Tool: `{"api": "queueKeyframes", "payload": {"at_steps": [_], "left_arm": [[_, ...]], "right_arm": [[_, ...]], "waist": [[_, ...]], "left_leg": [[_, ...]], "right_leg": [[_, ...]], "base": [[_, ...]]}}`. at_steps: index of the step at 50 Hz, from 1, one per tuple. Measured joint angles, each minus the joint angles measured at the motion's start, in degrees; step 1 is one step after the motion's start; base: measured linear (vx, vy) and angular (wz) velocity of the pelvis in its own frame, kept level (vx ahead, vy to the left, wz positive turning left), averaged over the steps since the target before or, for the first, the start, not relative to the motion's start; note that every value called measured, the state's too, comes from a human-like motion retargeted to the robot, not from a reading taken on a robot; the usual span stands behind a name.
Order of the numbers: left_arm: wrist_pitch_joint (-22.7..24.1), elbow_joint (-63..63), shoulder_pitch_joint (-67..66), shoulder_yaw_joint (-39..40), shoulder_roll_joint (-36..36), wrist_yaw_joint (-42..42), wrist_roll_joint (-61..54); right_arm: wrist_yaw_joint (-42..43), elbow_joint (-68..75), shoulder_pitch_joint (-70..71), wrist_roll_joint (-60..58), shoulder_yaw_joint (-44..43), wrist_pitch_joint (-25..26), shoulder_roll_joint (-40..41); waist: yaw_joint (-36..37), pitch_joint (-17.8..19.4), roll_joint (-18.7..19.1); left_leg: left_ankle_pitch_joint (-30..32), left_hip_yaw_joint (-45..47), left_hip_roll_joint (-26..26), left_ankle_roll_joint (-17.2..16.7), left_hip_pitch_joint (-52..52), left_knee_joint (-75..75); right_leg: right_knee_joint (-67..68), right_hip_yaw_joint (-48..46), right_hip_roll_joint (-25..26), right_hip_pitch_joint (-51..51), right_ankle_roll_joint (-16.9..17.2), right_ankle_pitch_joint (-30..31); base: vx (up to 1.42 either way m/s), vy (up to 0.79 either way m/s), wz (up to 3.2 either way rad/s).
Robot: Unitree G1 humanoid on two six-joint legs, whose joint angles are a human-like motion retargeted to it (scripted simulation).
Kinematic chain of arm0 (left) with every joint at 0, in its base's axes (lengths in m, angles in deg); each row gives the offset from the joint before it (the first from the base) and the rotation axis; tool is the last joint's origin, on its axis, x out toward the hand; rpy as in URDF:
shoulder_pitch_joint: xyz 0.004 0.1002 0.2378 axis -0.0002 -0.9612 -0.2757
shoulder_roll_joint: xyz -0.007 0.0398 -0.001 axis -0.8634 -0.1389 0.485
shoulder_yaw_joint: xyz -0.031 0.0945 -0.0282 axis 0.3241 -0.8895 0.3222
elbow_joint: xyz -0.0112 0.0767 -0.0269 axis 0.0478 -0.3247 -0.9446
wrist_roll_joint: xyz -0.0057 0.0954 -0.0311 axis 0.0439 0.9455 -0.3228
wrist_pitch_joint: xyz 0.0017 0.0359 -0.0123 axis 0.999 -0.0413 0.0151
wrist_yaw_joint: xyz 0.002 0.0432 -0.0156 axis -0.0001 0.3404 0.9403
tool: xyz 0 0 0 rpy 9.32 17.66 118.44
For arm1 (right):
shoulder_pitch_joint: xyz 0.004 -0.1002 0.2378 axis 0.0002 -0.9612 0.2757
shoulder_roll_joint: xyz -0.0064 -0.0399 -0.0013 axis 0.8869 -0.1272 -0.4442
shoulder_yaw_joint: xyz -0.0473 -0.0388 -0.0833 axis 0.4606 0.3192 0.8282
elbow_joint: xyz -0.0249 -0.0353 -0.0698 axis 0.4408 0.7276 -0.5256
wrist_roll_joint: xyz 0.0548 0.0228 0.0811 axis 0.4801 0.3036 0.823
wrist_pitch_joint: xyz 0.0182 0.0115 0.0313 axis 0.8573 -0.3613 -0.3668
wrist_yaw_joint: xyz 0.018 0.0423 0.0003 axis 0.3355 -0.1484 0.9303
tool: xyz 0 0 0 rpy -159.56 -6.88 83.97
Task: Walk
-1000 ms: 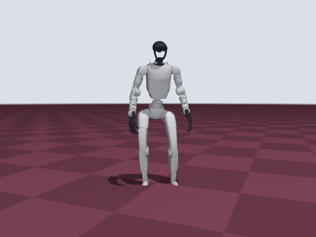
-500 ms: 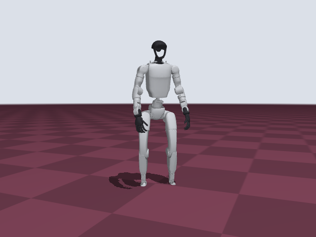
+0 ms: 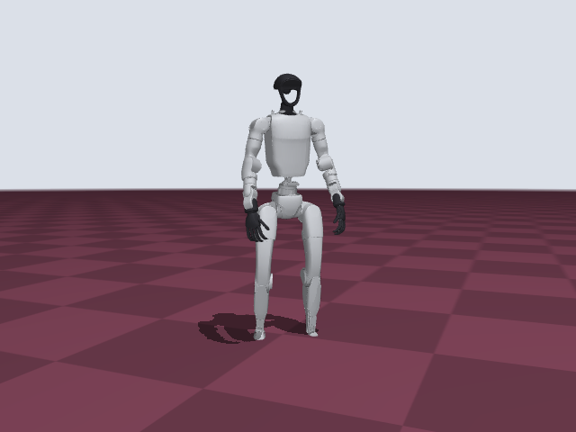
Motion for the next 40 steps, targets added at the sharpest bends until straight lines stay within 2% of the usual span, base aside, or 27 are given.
{"api": "queueKeyframes", "payload": {"at_steps": [40], "left_arm": [[1.05,1.92,2.49,-0.47,2.93,-2.96,0.48]], "right_arm": [[-0.79,4.95,-3.94,-2.09,0.65,0.3,-0.54]], "waist": [[2.09,3.03,-3.43]], "left_leg": [[-0.95,-3.85,-4.86,2.53,4.52,-1.8]], "right_leg": [[6.47,0.77,-4.62,3.36,-1.08,-1.08]], "base": [[0.0,0.02,0.05]]}}
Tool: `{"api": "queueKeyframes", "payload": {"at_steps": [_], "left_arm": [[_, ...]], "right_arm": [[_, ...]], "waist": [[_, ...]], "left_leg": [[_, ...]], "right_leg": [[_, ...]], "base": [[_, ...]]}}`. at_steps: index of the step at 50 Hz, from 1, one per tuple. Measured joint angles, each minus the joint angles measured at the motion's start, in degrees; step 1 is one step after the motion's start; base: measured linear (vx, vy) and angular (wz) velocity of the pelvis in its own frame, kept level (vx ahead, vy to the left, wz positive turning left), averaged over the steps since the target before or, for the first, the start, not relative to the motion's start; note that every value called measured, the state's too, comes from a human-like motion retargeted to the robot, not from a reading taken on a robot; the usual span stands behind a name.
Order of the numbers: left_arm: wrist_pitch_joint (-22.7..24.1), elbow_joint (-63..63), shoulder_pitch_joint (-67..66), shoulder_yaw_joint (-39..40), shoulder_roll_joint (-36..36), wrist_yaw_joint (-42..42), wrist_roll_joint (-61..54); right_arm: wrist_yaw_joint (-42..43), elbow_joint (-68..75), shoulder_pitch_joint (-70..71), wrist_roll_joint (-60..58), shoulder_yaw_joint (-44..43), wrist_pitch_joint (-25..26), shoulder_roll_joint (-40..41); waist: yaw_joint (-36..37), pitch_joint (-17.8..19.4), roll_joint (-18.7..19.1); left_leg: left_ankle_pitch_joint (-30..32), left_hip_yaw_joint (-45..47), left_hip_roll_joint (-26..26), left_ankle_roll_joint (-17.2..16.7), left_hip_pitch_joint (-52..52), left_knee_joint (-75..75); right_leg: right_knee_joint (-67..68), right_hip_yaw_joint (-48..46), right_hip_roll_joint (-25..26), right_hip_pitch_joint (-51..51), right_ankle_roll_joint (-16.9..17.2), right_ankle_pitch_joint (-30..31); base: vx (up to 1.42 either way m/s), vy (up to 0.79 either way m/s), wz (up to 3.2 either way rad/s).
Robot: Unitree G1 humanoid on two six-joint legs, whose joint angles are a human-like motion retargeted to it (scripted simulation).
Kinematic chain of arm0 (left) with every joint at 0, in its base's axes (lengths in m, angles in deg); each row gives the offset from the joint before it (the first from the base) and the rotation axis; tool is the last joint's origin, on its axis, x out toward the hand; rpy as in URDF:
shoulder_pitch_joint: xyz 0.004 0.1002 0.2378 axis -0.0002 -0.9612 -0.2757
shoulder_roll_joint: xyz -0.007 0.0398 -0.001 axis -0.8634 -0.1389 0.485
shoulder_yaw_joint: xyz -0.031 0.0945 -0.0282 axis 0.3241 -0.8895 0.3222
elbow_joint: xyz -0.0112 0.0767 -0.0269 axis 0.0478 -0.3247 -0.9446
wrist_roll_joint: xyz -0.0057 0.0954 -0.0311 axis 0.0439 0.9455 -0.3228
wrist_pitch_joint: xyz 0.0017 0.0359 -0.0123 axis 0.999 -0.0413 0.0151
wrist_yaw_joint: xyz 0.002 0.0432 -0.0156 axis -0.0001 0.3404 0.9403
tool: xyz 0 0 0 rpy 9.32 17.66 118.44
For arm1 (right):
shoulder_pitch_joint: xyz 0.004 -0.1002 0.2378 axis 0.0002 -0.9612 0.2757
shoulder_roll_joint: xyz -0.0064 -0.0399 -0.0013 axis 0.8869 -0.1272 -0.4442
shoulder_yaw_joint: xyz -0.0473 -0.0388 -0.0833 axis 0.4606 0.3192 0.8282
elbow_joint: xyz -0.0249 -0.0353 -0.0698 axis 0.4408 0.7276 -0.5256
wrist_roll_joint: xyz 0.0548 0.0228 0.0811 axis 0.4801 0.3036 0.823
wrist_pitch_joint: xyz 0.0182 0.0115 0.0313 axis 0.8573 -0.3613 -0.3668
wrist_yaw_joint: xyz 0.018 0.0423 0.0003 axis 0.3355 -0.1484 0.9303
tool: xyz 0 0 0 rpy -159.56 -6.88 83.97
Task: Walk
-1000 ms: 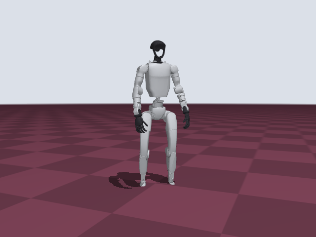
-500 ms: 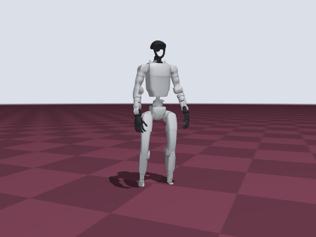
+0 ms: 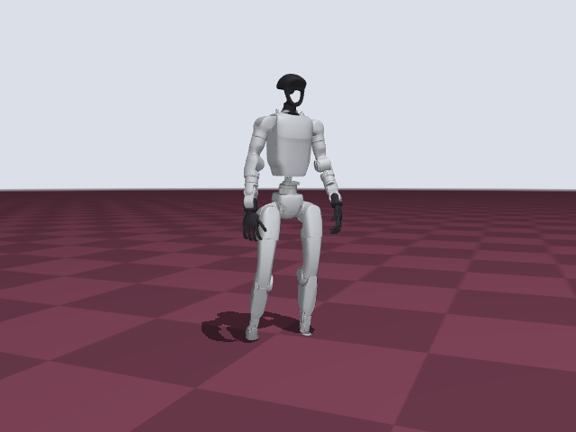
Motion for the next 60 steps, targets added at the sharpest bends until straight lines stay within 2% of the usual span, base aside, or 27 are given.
{"api": "queueKeyframes", "payload": {"at_steps": [8,11,12,13,15,16,22,28,35,38,40,44,47,50,53,56,60], "left_arm": [[-0.38,-1.58,-2.24,0.02,-1.71,0.34,-1.99],[-0.47,-2.51,-2.56,0.31,-3.24,0.78,-3.11],[-0.51,-2.71,-2.41,0.41,-3.5,0.89,-3.53],[-0.58,-2.88,-2.31,0.52,-3.47,0.98,-3.9],[-0.8,-3.27,-2.06,0.58,-3.35,1.23,-4.46],[-0.96,-3.5,-2.04,0.65,-3.42,1.4,-4.63],[-1.78,-4.83,-1.55,1.67,-3.88,2.45,-5.85],[-1.43,-5.29,-1.39,3.0,-4.08,3.5,-7.12],[-0.47,-5.18,-1.72,4.36,-4.36,3.95,-7.96],[-0.48,-5.38,-2.15,5.05,-4.32,3.94,-8.2],[-0.63,-5.69,-2.64,5.5,-4.14,3.83,-8.5],[-1.06,-6.66,-4.09,6.66,-3.65,3.25,-9.25],[-1.33,-7.54,-5.14,7.27,-3.4,2.61,-9.98],[-1.48,-8.12,-6.05,7.65,-3.13,2.01,-10.42],[-1.6,-8.04,-6.5,8.3,-2.8,1.01,-10.43],[-1.69,-7.13,-6.64,8.84,-2.87,0.45,-10.27],[-1.78,-5.01,-6.28,9.98,-3.67,0.04,-10.58]], "right_arm": [[-0.16,-1.86,3.56,0.35,-0.13,-0.17,0.68],[-0.32,-3.14,5.45,0.91,-0.26,-0.14,1.11],[-0.38,-3.55,6.04,1.17,-0.33,-0.09,1.24],[-0.39,-3.9,6.46,1.46,-0.42,-0.04,1.39],[-0.26,-4.55,7.03,2.05,-0.63,0.06,1.74],[-0.24,-4.87,7.17,2.33,-0.7,0.06,1.84],[-0.1,-7.14,7.72,4.04,-1.22,0.0,2.26],[-0.09,-9.12,7.66,5.62,-1.49,0.13,2.41],[-0.81,-9.88,7.2,6.01,-1.84,0.39,2.16],[-1.08,-9.36,7.03,5.65,-2.06,0.61,2.09],[-1.18,-8.8,6.87,5.3,-2.22,0.77,2.09],[-0.9,-7.64,6.65,4.4,-2.24,0.84,2.16],[-0.5,-7.14,6.56,3.73,-2.17,0.8,2.23],[-0.08,-7.06,6.56,3.07,-1.95,0.64,2.25],[0.18,-7.31,7.07,2.57,-1.69,0.47,1.86],[0.56,-7.73,7.58,2.27,-1.65,0.31,1.4],[1.05,-8.33,8.6,2.3,-1.56,0.1,0.96]], "waist": [[0.61,1.56,-1.13],[0.22,2.72,-1.54],[-0.27,3.2,-1.79],[-1.01,3.69,-2.41],[-3.02,4.15,-3.94],[-3.48,4.34,-4.47],[-6.01,4.92,-5.06],[-7.0,3.88,-3.23],[-5.71,2.01,-1.36],[-5.03,1.56,-1.07],[-4.9,1.59,-1.0],[-4.31,3.28,-0.82],[-3.93,5.03,0.44],[-3.9,6.09,3.22],[-2.5,5.13,7.38],[-1.0,3.82,8.56],[0.86,2.47,7.66]], "left_leg": [[-0.53,-1.54,-3.7,1.75,0.56,0.27],[-1.17,-1.7,-4.88,2.9,2.16,-0.29],[-0.94,-2.26,-5.63,3.18,2.63,-0.69],[-0.03,-3.45,-7.11,3.16,2.65,-0.95],[1.51,-6.26,-10.12,3.07,2.47,-1.6],[1.55,-6.57,-10.99,3.25,2.69,-1.78],[1.61,-9.09,-12.42,3.72,4.18,-4.52],[2.28,-11.47,-9.16,3.86,6.95,-10.87],[-0.82,-12.45,-5.86,4.32,9.35,-12.06],[-2.39,-12.82,-4.9,4.64,11.86,-11.88],[-3.93,-9.87,-4.89,4.84,14.52,-10.97],[-9.21,-4.6,-5.62,4.22,17.44,-0.32],[-12.21,-1.14,-4.23,1.77,15.15,16.55],[-9.47,6.21,2.6,-1.44,9.93,37.47],[-6.59,7.37,9.09,-3.29,3.12,51.57],[-5.06,9.72,13.04,-2.32,-3.38,60.35],[-8.09,13.22,15.09,1.02,-11.92,65.97]], "right_leg": [[8.75,2.06,-4.45,-2.84,0.07,0.51],[17.25,0.22,-11.12,-7.02,-0.8,12.77],[19.87,1.86,-11.95,-9.27,-0.39,14.32],[20.68,6.74,-9.41,-12.07,1.04,9.0],[21.94,19.11,-1.54,-17.87,4.03,-8.16],[24.18,20.16,-1.67,-19.56,4.13,-8.6],[28.37,23.18,0.21,-29.13,4.98,-8.17],[16.42,23.96,4.85,-35.63,7.27,-4.14],[2.12,23.93,9.32,-37.51,8.58,0.27],[2.4,23.65,10.53,-36.56,7.92,1.67],[4.66,23.49,10.79,-35.63,7.34,2.0],[10.42,24.08,12.37,-31.78,5.32,-0.3],[13.24,23.23,14.47,-27.74,3.01,-3.47],[14.78,20.78,17.38,-24.55,0.74,-6.0],[12.03,18.54,22.5,-22.71,-1.41,-6.1],[9.8,18.45,24.66,-21.16,-2.42,-6.89],[7.58,19.76,24.83,-18.64,-2.68,-8.72]], "base": [[0.01,0.12,0.28],[0.06,0.2,0.06],[-0.02,0.13,0.76],[-0.05,0.01,1.34],[-0.01,-0.04,1.55],[0.09,0.02,0.91],[0.17,0.02,0.39],[0.25,-0.04,0.19],[0.28,-0.09,-0.02],[0.34,-0.12,-0.02],[0.38,-0.09,0.16],[0.41,-0.1,0.0],[0.39,-0.09,0.02],[0.34,-0.08,0.16],[0.33,-0.09,-0.2],[0.34,-0.08,-0.19],[0.34,-0.08,-0.11]]}}
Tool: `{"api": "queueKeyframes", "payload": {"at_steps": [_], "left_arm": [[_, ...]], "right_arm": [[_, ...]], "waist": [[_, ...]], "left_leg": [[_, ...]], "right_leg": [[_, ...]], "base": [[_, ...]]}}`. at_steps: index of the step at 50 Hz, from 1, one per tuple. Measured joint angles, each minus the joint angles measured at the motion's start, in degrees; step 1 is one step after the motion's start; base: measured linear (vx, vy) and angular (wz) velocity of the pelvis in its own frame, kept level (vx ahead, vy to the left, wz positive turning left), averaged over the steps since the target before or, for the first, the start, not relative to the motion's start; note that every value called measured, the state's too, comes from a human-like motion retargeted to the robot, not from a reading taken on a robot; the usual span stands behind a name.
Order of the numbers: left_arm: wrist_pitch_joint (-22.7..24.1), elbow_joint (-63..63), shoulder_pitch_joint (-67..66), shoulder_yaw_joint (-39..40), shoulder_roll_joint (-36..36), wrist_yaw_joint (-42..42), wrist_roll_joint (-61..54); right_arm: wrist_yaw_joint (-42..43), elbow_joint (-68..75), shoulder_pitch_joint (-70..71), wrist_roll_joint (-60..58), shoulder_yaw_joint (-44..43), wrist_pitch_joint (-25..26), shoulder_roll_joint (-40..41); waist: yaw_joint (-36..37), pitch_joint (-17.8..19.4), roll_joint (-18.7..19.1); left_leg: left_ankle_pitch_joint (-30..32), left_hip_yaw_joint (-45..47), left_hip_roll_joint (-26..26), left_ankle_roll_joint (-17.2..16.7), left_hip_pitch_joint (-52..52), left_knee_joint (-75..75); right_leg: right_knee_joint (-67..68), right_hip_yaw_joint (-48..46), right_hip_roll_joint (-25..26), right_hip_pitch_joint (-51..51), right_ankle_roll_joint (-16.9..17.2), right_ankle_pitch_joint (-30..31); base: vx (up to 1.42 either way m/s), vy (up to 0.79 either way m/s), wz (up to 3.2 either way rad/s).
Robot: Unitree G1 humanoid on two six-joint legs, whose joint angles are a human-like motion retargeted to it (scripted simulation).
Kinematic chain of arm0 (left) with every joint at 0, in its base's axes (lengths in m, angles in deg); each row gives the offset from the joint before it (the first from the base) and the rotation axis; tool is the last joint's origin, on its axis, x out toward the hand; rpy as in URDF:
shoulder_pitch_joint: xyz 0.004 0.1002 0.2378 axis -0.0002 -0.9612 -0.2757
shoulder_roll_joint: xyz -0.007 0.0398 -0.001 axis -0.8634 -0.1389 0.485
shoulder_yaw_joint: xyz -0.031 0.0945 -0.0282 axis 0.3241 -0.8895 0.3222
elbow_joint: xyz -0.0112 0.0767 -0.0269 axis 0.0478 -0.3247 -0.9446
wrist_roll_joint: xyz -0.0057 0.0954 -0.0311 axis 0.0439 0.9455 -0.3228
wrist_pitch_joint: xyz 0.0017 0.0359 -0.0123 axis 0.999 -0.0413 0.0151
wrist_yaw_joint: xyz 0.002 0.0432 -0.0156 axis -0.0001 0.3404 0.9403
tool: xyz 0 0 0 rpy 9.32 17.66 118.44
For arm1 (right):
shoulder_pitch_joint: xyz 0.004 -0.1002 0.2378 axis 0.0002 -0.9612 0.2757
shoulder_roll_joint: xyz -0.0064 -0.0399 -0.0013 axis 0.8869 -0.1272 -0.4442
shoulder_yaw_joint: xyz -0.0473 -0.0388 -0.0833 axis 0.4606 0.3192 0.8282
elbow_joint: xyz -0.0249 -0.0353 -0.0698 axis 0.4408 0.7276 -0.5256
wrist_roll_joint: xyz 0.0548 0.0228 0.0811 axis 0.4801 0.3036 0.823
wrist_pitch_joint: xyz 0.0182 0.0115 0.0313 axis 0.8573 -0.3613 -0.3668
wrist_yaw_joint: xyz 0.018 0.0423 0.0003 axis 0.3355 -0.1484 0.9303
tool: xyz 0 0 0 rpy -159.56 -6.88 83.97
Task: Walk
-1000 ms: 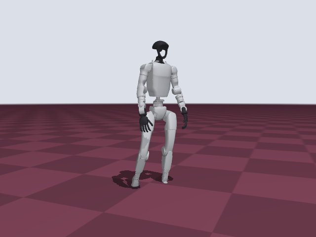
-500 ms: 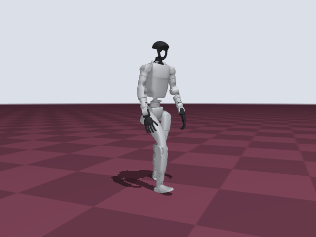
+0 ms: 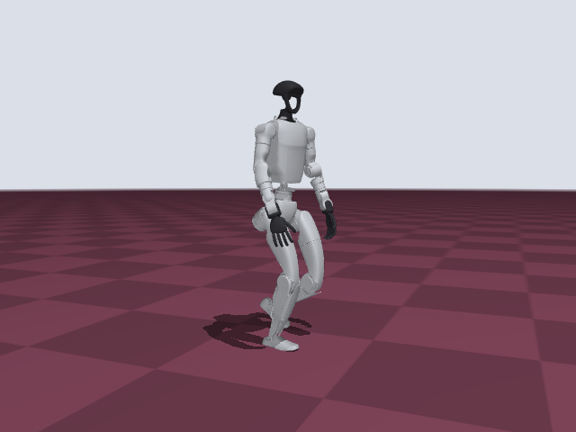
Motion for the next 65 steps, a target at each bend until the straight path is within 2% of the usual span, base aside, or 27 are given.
{"api": "queueKeyframes", "payload": {"at_steps": [4,8,18,20,24,28,30,33,35,38,41,43,46,48,50,52,58,61,63,65], "left_arm": [[0.19,2.7,0.64,1.81,-1.16,0.63,-0.91],[0.61,5.23,1.29,3.97,-2.29,1.77,-2.29],[1.11,8.76,3.2,8.95,-3.5,5.53,-5.71],[0.9,8.41,4.1,9.95,-3.77,6.1,-6.37],[0.43,7.05,3.95,11.0,-3.16,6.99,-7.67],[-0.27,4.33,4.14,11.43,-2.58,7.14,-9.12],[-0.52,2.77,4.32,11.15,-2.22,7.09,-9.52],[-0.75,0.7,4.76,10.05,-1.66,6.81,-9.52],[-0.79,-0.33,5.24,8.96,-1.37,6.72,-9.14],[-0.72,-1.09,6.29,7.16,-1.09,6.81,-7.98],[-0.56,-0.99,7.66,5.26,-0.72,7.12,-6.41],[-0.52,-0.75,9.7,4.17,-0.39,7.15,-5.14],[-0.03,0.64,10.76,2.04,0.6,7.27,-3.57],[0.19,1.88,12.5,0.68,1.11,6.78,-2.53],[0.76,3.27,13.11,-1.02,2.02,6.39,-1.63],[1.16,4.93,14.41,-2.8,2.46,5.57,-0.74],[2.48,9.42,12.59,-8.36,5.41,3.9,1.33],[2.43,10.49,12.07,-9.3,4.59,3.43,1.77],[2.0,10.41,13.41,-8.73,1.96,3.26,1.53],[1.58,9.73,12.74,-7.72,0.81,3.91,1.29]], "right_arm": [[-0.03,-0.99,1.19,0.18,0.39,-0.34,-0.02],[-0.43,-2.42,2.16,0.43,1.1,-0.97,0.47],[-1.73,-5.87,3.24,-0.85,2.99,-2.13,2.35],[-2.01,-5.78,3.95,-1.4,3.14,-2.14,2.67],[-1.81,-4.3,3.39,-1.94,3.24,-1.97,3.5],[-1.45,-1.09,2.96,-2.27,2.86,-1.56,4.5],[-1.25,0.72,2.66,-2.4,2.53,-1.3,4.77],[-0.93,3.09,2.2,-2.74,2.15,-1.08,4.78],[-0.62,4.26,1.99,-2.87,1.99,-1.03,4.55],[0.01,5.27,1.91,-2.89,1.77,-1.06,4.05],[0.72,5.56,1.89,-2.86,1.42,-1.15,3.61],[0.9,5.56,2.61,-2.87,0.97,-1.14,3.02],[1.45,5.21,1.75,-2.95,1.01,-1.07,3.08],[1.33,4.86,2.01,-3.03,0.79,-0.77,2.9],[1.36,4.73,1.39,-3.26,1.14,-0.6,3.17],[0.94,4.76,1.73,-3.45,1.25,-0.22,3.33],[0.36,5.98,-0.19,-3.98,3.24,0.74,5.59],[-0.43,6.54,0.29,-3.91,3.79,1.18,5.91],[-1.39,6.64,2.33,-3.55,3.55,1.41,5.19],[-1.35,6.68,2.58,-3.26,3.35,1.56,4.82]], "waist": [[1.7,-0.74,-1.65],[2.73,-1.13,-3.22],[1.09,-3.1,-6.62],[0.41,-3.46,-7.81],[-0.48,-4.84,-9.41],[-1.39,-5.98,-11.75],[-2.16,-6.17,-13.4],[-3.76,-5.89,-16.01],[-4.97,-5.59,-17.49],[-6.65,-5.03,-18.85],[-8.43,-4.61,-19.3],[-8.77,-3.73,-18.01],[-10.56,-3.63,-18.35],[-10.61,-3.04,-15.98],[-11.35,-2.93,-16.17],[-11.16,-2.59,-14.02],[-11.46,-4.63,-16.47],[-11.17,-5.64,-16.24],[-10.51,-4.91,-13.97],[-9.74,-5.13,-14.5]], "left_leg": [[-3.87,2.8,-1.2,2.2,-7.75,-1.99],[-4.52,5.28,-3.7,2.8,-13.7,-9.67],[6.52,9.76,-12.36,-0.38,-18.85,-42.68],[11.26,10.79,-14.79,-0.48,-15.27,-54.0],[13.42,12.56,-15.83,0.26,-16.06,-53.1],[14.72,13.5,-17.49,2.16,-15.12,-50.59],[13.44,13.65,-19.38,3.72,-13.86,-49.61],[11.99,13.33,-23.03,5.56,-10.92,-49.67],[11.45,12.74,-25.49,6.36,-8.55,-50.76],[11.18,11.49,-28.38,6.7,-4.67,-53.4],[11.33,9.47,-30.54,6.42,-0.84,-56.62],[13.89,6.47,-30.82,5.89,4.96,-64.61],[14.17,3.4,-32.67,5.4,8.31,-67.01],[15.51,-0.2,-30.95,4.81,12.31,-72.06],[16.02,-2.99,-31.81,4.6,14.1,-73.45],[17.0,-6.92,-29.65,4.2,16.7,-77.03],[19.3,-16.83,-33.02,4.81,17.19,-78.37],[17.53,-22.97,-33.21,4.8,14.77,-74.32],[13.99,-28.45,-30.03,4.37,14.01,-70.76],[13.1,-32.68,-30.77,4.25,13.18,-68.56]], "right_leg": [[-2.04,2.15,-0.85,2.86,0.21,-2.0],[-3.68,4.55,-1.94,5.58,0.41,-4.09],[-5.47,8.03,-6.26,10.69,1.0,-9.94],[-6.93,8.79,-7.71,12.41,1.21,-10.95],[-2.62,9.76,-8.8,12.68,1.49,-14.55],[1.27,11.56,-10.29,13.92,2.91,-15.52],[4.51,12.38,-11.69,14.66,4.45,-15.15],[10.55,14.46,-13.07,15.6,8.35,-11.49],[15.1,15.86,-13.48,15.61,11.01,-9.68],[21.89,15.64,-15.62,13.6,12.92,-7.96],[25.63,15.46,-17.77,10.2,12.5,-8.69],[24.79,15.41,-17.57,8.04,11.11,-9.42],[22.91,17.35,-18.84,4.52,9.69,-11.85],[18.67,18.21,-16.05,3.12,8.43,-11.62],[16.38,21.29,-15.1,1.47,8.26,-11.77],[11.64,24.05,-11.06,0.98,8.14,-9.93],[9.54,43.56,-2.54,-0.81,11.3,-7.12],[6.71,53.49,2.26,1.38,13.16,-4.53],[-0.45,57.24,4.1,4.22,13.97,-1.6],[-0.77,61.92,5.53,5.73,14.98,-0.83]], "base": [[0.35,-0.06,-0.16],[0.37,-0.03,-0.18],[0.38,0.01,-0.03],[0.39,0.05,0.06],[0.37,0.06,0.0],[0.38,0.09,0.0],[0.38,0.11,0.21],[0.36,0.11,0.45],[0.34,0.1,0.57],[0.32,0.07,0.54],[0.29,0.05,0.63],[0.28,0.04,0.59],[0.23,0.02,0.95],[0.23,0.01,0.95],[0.19,0.0,1.16],[0.18,0.01,1.31],[0.12,-0.03,1.65],[0.16,-0.03,2.06],[0.2,0.01,2.23],[0.16,-0.06,2.23]]}}
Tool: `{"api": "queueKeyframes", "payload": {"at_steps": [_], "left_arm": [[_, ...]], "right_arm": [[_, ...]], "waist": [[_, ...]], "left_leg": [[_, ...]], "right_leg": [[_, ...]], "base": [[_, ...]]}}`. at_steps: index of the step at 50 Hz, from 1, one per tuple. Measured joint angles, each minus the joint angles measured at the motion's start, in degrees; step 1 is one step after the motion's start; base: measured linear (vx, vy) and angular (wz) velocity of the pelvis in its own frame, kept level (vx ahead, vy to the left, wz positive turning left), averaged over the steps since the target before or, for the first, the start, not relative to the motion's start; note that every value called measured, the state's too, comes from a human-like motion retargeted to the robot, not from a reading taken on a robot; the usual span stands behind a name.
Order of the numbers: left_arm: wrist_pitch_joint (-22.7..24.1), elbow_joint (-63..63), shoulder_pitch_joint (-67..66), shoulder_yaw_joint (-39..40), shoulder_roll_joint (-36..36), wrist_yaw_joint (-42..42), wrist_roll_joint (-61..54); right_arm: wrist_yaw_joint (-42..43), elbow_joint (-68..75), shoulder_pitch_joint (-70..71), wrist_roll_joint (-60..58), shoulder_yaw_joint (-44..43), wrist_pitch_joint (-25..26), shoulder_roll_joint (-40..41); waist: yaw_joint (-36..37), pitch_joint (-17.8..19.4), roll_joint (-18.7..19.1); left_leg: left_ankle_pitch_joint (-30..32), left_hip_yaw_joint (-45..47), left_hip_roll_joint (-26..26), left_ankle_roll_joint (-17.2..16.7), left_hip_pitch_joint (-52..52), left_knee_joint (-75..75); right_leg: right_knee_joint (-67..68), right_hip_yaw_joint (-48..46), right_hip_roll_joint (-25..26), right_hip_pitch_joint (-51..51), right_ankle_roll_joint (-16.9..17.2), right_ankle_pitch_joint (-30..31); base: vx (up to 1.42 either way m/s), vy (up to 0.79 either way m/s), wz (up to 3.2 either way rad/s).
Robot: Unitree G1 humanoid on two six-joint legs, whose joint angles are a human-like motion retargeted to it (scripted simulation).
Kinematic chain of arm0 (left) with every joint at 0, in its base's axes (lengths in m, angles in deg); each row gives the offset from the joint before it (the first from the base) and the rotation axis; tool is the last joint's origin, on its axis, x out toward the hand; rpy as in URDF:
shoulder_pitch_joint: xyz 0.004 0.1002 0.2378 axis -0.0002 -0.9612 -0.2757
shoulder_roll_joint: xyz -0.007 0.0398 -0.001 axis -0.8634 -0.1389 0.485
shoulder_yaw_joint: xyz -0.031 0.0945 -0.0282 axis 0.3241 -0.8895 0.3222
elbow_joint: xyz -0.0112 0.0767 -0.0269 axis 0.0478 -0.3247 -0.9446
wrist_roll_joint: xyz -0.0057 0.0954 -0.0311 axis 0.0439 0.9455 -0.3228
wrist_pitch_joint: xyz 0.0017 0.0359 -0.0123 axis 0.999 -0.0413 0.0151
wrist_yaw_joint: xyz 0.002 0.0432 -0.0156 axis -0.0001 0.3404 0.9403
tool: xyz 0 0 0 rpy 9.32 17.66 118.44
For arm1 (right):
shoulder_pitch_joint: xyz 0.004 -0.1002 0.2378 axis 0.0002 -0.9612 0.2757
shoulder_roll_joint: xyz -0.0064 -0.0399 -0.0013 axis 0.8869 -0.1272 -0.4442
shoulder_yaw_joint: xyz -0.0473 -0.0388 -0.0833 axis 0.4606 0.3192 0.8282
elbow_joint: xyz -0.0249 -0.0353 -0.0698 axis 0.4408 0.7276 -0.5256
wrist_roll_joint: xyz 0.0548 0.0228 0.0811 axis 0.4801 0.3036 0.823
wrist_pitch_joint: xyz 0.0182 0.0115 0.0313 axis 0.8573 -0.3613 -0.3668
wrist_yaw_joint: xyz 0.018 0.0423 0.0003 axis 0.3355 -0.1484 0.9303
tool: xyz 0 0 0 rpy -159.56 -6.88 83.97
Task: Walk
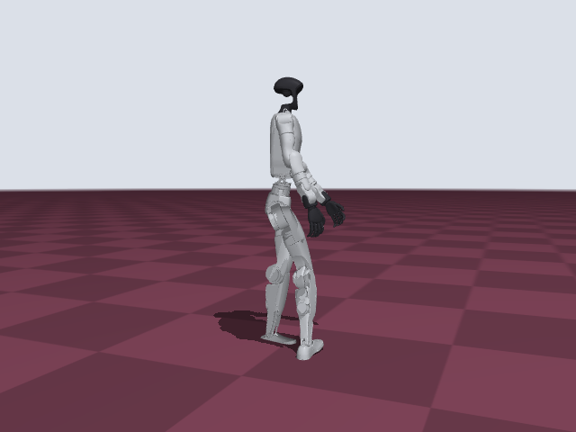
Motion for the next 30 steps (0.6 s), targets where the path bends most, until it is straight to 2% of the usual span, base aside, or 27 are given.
{"api": "queueKeyframes", "payload": {"at_steps": [4,8,13,17,20,22,26,30], "left_arm": [[-1.24,-2.51,-2.28,3.63,-3.47,2.92,-1.32],[-2.55,-6.07,-4.05,8.81,-8.27,6.0,-3.56],[-3.53,-9.89,-5.23,15.09,-14.19,8.3,-6.66],[-3.73,-11.09,-5.05,18.1,-17.46,7.9,-8.36],[-3.64,-10.87,-5.0,18.41,-17.69,7.01,-8.63],[-3.57,-10.28,-4.38,17.6,-17.18,5.97,-8.27],[-3.51,-8.61,-2.09,14.41,-14.83,3.44,-6.47],[-3.37,-6.36,0.98,10.22,-11.19,0.9,-3.82]], "right_arm": [[1.04,-0.21,-0.06,1.05,-1.06,0.34,-0.26],[2.76,-1.04,0.12,2.5,-2.48,0.45,-0.58],[4.63,-2.86,0.77,4.52,-3.8,0.3,-1.33],[4.85,-4.72,2.16,6.07,-4.22,0.08,-2.42],[4.76,-5.79,2.95,6.66,-3.84,-0.03,-3.34],[4.52,-6.5,3.82,6.98,-3.5,-0.11,-4.17],[4.4,-7.64,5.9,7.5,-3.03,-0.32,-6.08],[4.9,-8.53,7.58,7.72,-3.0,-0.57,-8.21]], "waist": [[1.53,-0.57,-2.29],[3.42,-0.01,-4.14],[5.99,2.29,-5.43],[7.61,5.46,-4.9],[8.74,7.82,-4.79],[8.91,9.67,-4.39],[8.05,12.77,-2.69],[7.22,13.96,0.56]], "left_leg": [[-1.87,-8.2,-2.73,-0.62,-1.6,4.72],[-4.18,-15.93,-4.71,-1.71,-2.29,9.38],[-6.76,-24.75,-5.97,-3.75,-2.16,13.83],[-8.06,-28.73,-4.48,-6.02,-1.88,15.41],[-8.17,-23.82,-4.05,-6.48,-3.38,17.31],[-9.08,-17.42,-3.08,-6.12,-5.94,19.47],[-12.82,1.54,1.46,-4.13,-13.74,24.73],[-16.21,22.23,9.84,-2.9,-19.9,28.98]], "right_leg": [[0.88,5.95,0.88,2.16,1.82,-0.15],[1.87,5.56,1.05,3.06,2.14,-0.83],[4.11,-1.82,0.78,1.99,1.19,-2.23],[4.74,-12.57,-0.69,0.16,-1.25,-2.78],[5.62,-21.33,-3.42,-1.32,-3.4,-3.29],[5.71,-27.79,-6.12,-1.94,-4.69,-3.69],[5.1,-41.06,-12.35,-2.62,-6.46,-4.33],[2.81,-53.56,-17.42,-2.86,-7.58,-4.23]], "base": [[0.13,-0.12,2.21],[0.12,-0.19,2.07],[0.07,-0.26,2.04],[0.01,-0.3,2.21],[-0.04,-0.25,2.41],[-0.07,-0.2,2.67],[-0.1,-0.13,2.86],[-0.08,-0.03,2.77]]}}
